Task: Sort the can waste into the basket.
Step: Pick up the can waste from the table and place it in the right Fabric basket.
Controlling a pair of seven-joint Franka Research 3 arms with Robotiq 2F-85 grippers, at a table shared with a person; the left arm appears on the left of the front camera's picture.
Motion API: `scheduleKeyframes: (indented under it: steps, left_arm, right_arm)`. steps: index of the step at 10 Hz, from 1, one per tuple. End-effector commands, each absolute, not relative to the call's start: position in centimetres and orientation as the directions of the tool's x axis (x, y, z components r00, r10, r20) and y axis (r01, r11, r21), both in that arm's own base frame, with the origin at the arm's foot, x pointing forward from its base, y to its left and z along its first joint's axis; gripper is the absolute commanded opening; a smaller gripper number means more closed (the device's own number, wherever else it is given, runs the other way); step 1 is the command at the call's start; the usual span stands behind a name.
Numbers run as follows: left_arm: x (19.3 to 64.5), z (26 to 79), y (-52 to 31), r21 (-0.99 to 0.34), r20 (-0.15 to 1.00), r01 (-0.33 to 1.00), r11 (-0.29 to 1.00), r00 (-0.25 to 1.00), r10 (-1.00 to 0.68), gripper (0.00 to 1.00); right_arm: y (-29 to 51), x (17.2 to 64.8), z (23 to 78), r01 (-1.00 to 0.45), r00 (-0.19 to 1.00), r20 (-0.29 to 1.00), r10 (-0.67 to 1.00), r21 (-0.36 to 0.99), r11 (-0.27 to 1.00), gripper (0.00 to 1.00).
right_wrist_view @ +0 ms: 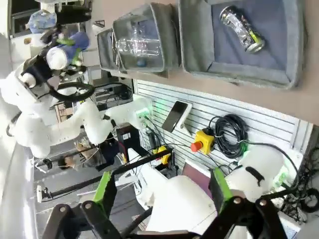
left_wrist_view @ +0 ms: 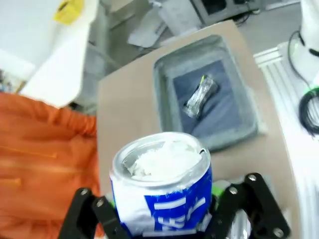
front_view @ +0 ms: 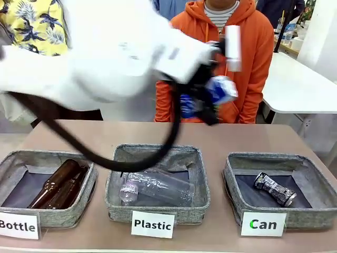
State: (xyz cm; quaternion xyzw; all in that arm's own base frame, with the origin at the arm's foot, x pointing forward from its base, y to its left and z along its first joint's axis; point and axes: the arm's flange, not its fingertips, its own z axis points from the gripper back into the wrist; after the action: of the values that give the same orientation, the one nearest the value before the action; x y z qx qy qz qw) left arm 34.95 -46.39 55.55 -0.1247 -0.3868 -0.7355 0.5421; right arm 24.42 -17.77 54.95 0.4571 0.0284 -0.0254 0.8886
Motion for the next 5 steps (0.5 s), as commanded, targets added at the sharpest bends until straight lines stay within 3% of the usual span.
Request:
scheduleKeyframes:
  steps: [1, 3, 5]
  left_arm:
    - [36.2, 55.2, -54.5, 0.291, 0.566, 0.937, -0.193, -0.331, -0.755, 0.15]
    - [34.6, 51.1, -60.9, 0.150, 0.522, 0.944, -0.294, -0.328, -0.788, 0.15]
    - [35.5, 48.2, -63.2, 0.085, 0.489, 0.947, -0.311, -0.312, -0.815, 0.15]
  right_arm:
    - [-15.7, 26.3, 54.8, 0.048, 0.995, -0.089, 0.039, 0.800, 0.598, 1.00]
    - [-15.7, 26.3, 54.8, 0.048, 0.995, -0.089, 0.039, 0.800, 0.598, 1.00]
    - [-15.7, 26.0, 54.8, 0.050, 0.995, -0.092, 0.040, 0.800, 0.598, 1.00]
